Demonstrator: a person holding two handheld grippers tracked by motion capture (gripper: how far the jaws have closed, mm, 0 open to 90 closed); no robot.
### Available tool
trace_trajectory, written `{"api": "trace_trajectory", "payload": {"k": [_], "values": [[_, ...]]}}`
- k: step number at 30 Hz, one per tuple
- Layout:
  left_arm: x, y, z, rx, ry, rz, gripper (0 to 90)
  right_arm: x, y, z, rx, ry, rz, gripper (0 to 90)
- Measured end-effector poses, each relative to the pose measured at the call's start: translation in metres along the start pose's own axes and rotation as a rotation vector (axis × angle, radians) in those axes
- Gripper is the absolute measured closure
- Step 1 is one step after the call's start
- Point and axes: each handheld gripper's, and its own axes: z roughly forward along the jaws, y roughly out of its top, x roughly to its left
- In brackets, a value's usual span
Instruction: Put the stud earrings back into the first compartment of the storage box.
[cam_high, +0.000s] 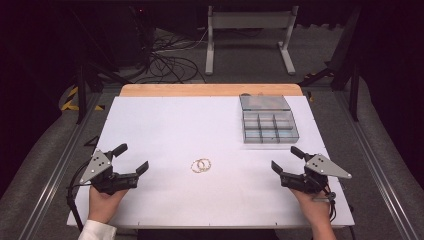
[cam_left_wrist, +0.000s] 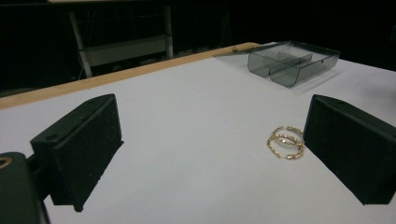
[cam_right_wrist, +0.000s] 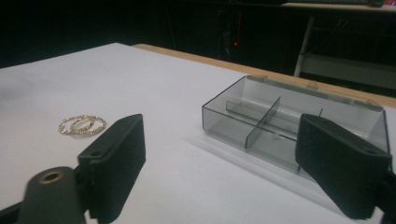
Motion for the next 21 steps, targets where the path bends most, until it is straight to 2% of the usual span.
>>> {"api": "trace_trajectory", "payload": {"k": [2, 4, 9, 15, 21], "values": [[0.000, 0.000, 0.001, 0.009, -0.003, -0.001, 5.6, 0.001, 0.001, 0.001, 0.010, 0.004, 0.005, 20.2], [-0.001, -0.001, 0.002, 0.015, -0.002, 0.005, 5.7, 0.006, 0.004, 0.005, 0.027, 0.026, 0.020, 26.1], [-0.004, -0.002, 0.004, 0.031, -0.005, 0.026, 6.3, 0.016, 0.009, 0.017, 0.065, 0.068, 0.014, 32.5], [-0.003, -0.003, 0.005, 0.049, -0.015, 0.039, 7.8, 0.027, 0.012, 0.030, 0.115, 0.108, -0.016, 37.8], [-0.005, -0.006, 0.008, 0.050, -0.032, 0.038, 8.6, 0.043, 0.016, 0.050, 0.163, 0.174, -0.048, 41.8]]}}
